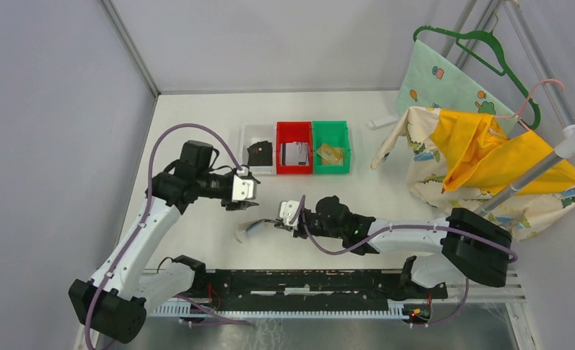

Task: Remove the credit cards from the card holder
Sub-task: Pick up the card holder from the center of the board.

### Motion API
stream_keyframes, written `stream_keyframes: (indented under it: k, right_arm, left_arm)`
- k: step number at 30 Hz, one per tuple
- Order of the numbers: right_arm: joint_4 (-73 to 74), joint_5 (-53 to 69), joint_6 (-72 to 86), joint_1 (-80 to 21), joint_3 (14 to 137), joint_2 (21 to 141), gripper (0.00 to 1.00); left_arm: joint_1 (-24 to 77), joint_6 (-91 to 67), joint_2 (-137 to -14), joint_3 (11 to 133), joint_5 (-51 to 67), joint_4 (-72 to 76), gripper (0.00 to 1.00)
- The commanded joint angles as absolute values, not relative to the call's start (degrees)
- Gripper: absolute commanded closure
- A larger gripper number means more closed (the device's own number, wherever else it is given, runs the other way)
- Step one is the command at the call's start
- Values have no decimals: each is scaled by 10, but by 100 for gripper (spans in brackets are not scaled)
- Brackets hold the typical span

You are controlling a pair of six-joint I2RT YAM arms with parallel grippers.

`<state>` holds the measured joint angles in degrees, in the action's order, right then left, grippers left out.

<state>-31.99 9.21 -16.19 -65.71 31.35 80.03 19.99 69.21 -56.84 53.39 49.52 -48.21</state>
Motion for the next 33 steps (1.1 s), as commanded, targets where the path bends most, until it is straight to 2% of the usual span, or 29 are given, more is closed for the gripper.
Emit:
stream_keyframes:
  k: [1, 7, 15, 20, 25, 33]
  right_arm:
    - [-301, 189, -37, -607, 331, 761, 100]
    - [-298, 282, 138, -539, 371, 749, 100]
    - [-440, 327, 397, -460, 349, 703, 100]
    - [-549, 271, 509, -425, 317, 662, 100]
    - [-569, 204, 551, -424, 327, 645, 100]
    - [-733, 87, 640, -438, 308, 669, 100]
  left_arm:
    - [200, 518, -583, 615, 562, -471, 35]
    - [199, 378, -612, 667, 569, -481, 30]
    - [140, -3, -602, 665, 615, -286, 19]
    - [73, -175, -609, 656, 638, -195, 18]
    - [71, -312, -588, 633, 621, -78, 17]
    - [92, -435, -560, 566, 619, -14, 18]
